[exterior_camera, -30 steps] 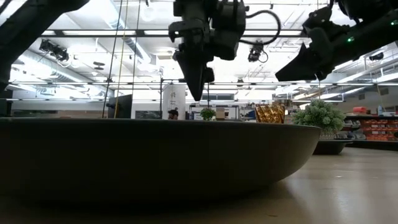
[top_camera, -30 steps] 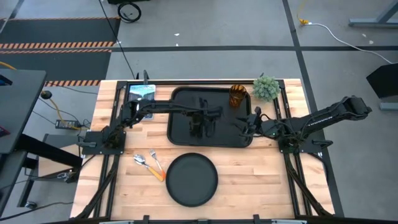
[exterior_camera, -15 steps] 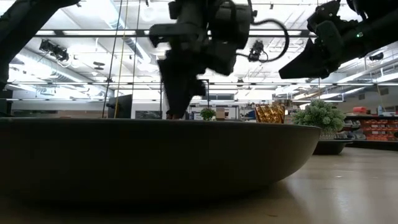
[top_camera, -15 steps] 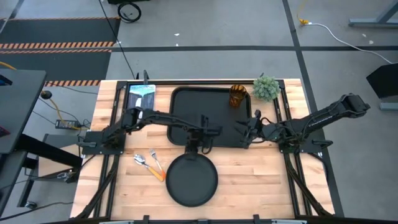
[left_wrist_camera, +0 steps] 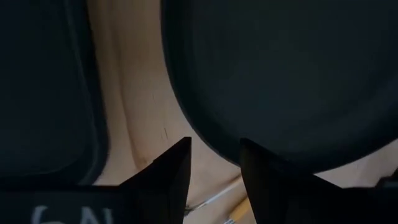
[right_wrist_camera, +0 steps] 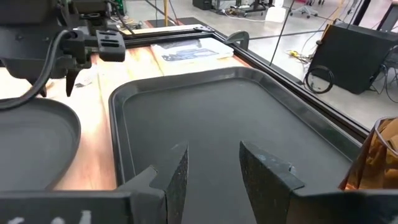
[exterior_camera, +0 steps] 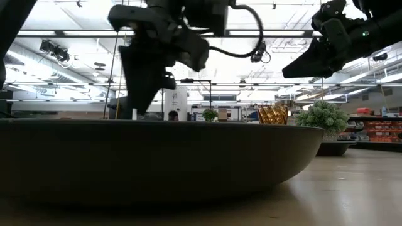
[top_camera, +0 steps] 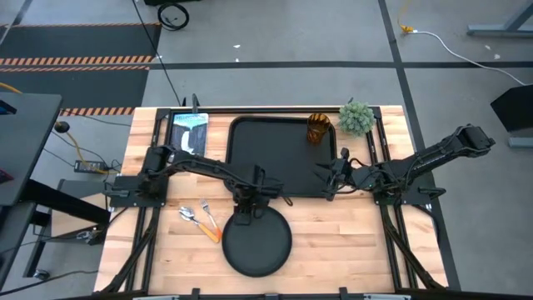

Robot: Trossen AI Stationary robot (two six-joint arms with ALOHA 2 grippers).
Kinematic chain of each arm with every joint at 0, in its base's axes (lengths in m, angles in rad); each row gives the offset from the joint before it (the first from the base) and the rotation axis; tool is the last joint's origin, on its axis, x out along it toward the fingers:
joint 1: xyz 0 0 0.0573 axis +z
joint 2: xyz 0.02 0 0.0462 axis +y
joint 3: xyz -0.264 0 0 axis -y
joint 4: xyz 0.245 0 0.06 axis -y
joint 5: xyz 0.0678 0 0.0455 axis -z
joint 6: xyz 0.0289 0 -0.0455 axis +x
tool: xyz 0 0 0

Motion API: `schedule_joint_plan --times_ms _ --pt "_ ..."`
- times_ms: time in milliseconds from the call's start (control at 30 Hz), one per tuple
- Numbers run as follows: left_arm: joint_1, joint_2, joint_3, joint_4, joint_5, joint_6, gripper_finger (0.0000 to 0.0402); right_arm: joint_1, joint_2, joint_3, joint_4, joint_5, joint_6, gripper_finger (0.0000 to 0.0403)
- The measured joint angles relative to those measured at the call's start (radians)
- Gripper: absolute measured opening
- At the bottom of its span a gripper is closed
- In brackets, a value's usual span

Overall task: Pick and place plate/cup/fork/spoon on tray
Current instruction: Put the black plate on the black tray

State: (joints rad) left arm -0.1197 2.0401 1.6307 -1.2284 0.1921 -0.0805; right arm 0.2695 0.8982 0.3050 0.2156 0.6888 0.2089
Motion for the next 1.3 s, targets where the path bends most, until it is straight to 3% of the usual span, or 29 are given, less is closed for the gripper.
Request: schedule_joint_plan --times_ms 300,700,1033,1300 --pt "-0.003 -0.139 -0.235 0.164 -0.005 -0.216 0.0143 0.000 0.000 0.000 0.020 0.000 -0.010 0.0151" --pt "-0.026 -0.177 -0.394 0.320 0.004 -0.476 0.0191 0.000 0.000 0.000 0.033 -0.005 -0.010 0.0151" --pt "-0.050 -0.176 -0.428 0.375 0.006 -0.577 0.0144 0.000 0.000 0.000 0.045 -0.005 -0.021 0.0151" --pt "-0.053 -0.176 -0.428 0.378 -0.001 -0.651 0.0082 0.000 0.000 0.000 0.045 -0.005 -0.021 0.0151"
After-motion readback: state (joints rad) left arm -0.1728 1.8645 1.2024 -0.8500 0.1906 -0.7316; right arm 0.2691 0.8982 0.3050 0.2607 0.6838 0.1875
